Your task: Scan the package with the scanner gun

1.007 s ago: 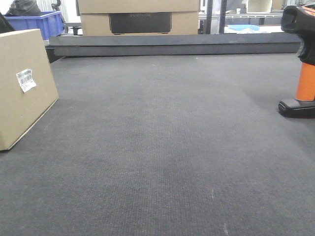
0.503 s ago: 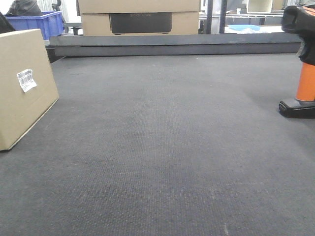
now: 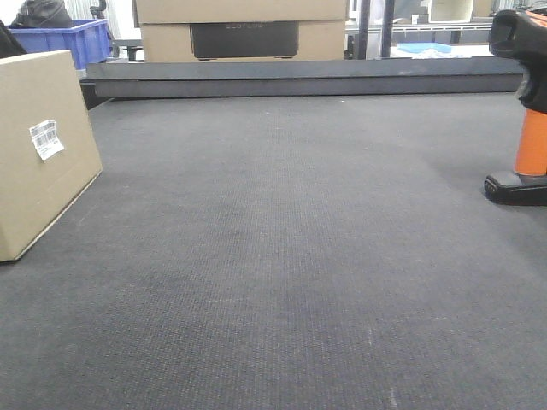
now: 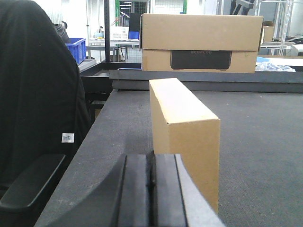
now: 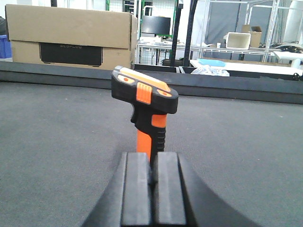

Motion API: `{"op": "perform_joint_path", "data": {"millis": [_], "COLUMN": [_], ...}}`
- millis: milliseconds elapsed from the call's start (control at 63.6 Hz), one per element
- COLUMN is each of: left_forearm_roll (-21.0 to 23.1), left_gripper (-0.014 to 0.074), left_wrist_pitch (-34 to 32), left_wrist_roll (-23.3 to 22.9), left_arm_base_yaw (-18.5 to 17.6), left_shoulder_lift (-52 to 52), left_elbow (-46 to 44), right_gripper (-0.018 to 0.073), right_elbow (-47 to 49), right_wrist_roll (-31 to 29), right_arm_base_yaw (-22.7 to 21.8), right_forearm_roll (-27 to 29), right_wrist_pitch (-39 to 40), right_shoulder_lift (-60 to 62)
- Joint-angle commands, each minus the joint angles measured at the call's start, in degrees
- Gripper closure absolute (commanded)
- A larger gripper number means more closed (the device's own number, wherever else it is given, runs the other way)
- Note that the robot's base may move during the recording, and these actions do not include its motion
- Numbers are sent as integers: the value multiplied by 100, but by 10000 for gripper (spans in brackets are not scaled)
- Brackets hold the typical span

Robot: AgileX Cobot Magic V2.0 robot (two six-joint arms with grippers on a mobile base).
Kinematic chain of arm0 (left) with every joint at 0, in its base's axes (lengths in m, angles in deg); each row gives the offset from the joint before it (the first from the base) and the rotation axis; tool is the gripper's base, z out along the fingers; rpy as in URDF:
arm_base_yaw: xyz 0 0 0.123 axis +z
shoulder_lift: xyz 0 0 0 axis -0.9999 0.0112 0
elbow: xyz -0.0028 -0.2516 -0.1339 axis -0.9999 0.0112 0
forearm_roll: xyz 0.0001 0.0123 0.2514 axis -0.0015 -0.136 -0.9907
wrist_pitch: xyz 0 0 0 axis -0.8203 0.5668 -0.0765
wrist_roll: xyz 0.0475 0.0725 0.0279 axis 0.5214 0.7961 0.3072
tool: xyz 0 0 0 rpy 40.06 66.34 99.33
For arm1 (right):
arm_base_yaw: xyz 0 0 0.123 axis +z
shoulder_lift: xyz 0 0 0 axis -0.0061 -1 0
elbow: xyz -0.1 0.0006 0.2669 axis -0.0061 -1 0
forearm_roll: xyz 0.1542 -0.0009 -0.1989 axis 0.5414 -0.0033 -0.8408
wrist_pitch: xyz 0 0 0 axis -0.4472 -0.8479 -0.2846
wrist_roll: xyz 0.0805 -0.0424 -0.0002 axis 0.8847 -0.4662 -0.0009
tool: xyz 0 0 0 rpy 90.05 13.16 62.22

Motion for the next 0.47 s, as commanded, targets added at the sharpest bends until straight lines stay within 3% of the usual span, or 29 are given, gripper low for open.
{"op": "perform_joint_path", "data": {"millis": [0,456], "left_forearm_roll": [27,27], "left_gripper": [699,699], "left_wrist_pitch": [-142,-142], "left_wrist_roll": [-49,-49], "left_arm_base_yaw": [-21,-21], "left_shoulder_lift": [-28,-28], "left_elbow": [-7,-7], "right_gripper": [721,721], "right_elbow": [3,3], "right_wrist_roll": [-5,-5], "right_arm_base_yaw": [3,3], "right_forearm_roll": [-42,-42], "right_wrist_pitch": [130,130], "right_shoulder_lift": [15,15]}}
